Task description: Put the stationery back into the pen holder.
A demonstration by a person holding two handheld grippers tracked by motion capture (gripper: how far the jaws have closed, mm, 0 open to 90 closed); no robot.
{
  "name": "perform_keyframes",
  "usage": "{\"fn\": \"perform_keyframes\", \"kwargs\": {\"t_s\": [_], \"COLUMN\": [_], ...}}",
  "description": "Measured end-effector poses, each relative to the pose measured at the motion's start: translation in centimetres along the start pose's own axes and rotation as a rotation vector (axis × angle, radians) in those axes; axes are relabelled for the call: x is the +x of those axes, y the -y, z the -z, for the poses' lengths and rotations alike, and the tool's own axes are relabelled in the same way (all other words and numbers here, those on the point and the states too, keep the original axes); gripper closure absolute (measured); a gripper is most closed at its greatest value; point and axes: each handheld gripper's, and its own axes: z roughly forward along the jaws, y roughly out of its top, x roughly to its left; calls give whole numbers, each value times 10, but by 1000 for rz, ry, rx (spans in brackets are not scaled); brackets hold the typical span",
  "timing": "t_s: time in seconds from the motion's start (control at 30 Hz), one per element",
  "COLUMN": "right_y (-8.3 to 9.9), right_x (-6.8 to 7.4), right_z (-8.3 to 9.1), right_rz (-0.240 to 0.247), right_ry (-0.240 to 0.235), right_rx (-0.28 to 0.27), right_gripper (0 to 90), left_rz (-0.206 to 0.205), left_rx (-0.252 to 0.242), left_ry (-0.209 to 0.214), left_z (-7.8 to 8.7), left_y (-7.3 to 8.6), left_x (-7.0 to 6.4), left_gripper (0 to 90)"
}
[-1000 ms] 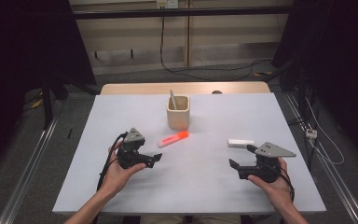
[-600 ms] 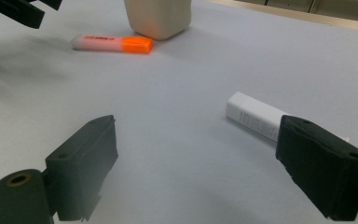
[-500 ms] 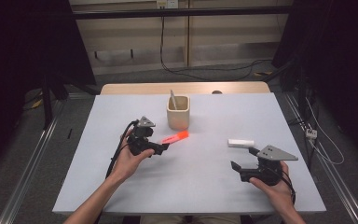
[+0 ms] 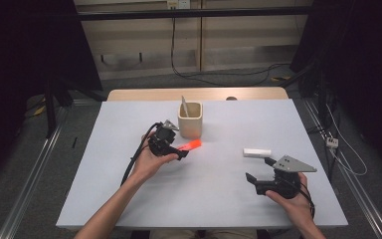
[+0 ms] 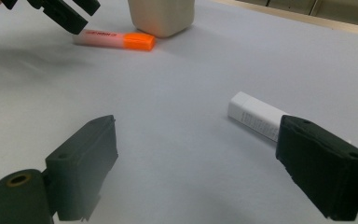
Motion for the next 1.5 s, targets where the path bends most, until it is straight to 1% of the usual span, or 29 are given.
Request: {"fn": "perform_keyframes", "kwargs": {"t_s": [0.03, 0.13, 0.23, 0.33, 0.37, 0.4, 0.47, 0.6, 0.67, 0.77, 0.87, 0.93, 1.0, 1.1, 1.13, 1.17, 1.33, 1.5], "right_y": [0, 0, 0, 0, 0, 0, 0, 1, 1, 1, 1, 1, 1, 1, 2, 2, 2, 2], "right_x": [0, 0, 0, 0, 0, 0, 0, -1, -1, -1, -1, -1, -1, -1, -1, -1, 0, -1], "right_z": [0, -1, -1, -1, -1, -1, -1, -1, -1, -1, -2, -2, -2, -2, -2, -2, -3, -3], "right_rz": [-1, -1, 0, -1, -2, -1, -1, 0, -1, -1, 0, -1, 0, -1, -1, -1, 1, 0], "right_ry": [0, -1, -3, -2, -2, -3, -4, -6, -7, -6, -9, -9, -10, -11, -11, -12, -14, -12], "right_rx": [2, 2, 2, 2, 2, 1, 0, 0, 1, 2, 3, 4, 5, 7, 7, 7, 10, 8], "right_gripper": [121, 121, 121, 121, 122, 122, 122, 122, 122, 120, 120, 120, 120, 119, 119, 119, 118, 117], "left_rz": [0, -8, -18, -26, -28, -39, -52, -72, -83, -94, -118, -124, -124, -121, -123, -114, -114, -115], "left_rx": [4, 28, 47, 74, 83, 99, 117, 150, 167, 184, 219, 232, 235, 243, 246, 241, 248, 241], "left_ry": [-3, 11, 4, 20, 20, 19, 21, 16, 21, 17, 19, 23, 23, 31, 25, 29, 39, 34], "left_z": [-1, -3, -6, -9, -10, -11, -13, -18, -20, -23, -25, -26, -28, -31, -32, -33, -36, -38], "left_y": [-1, -5, -8, -12, -13, -14, -17, -20, -22, -24, -28, -29, -29, -29, -28, -28, -30, -31], "left_x": [0, 2, 4, 6, 6, 6, 7, 7, 7, 7, 6, 6, 5, 7, 7, 8, 9, 8], "left_gripper": [229, 229, 232, 235, 235, 240, 279, 322, 346, 381, 430, 443, 481, 512, 516, 518, 551, 582]}}
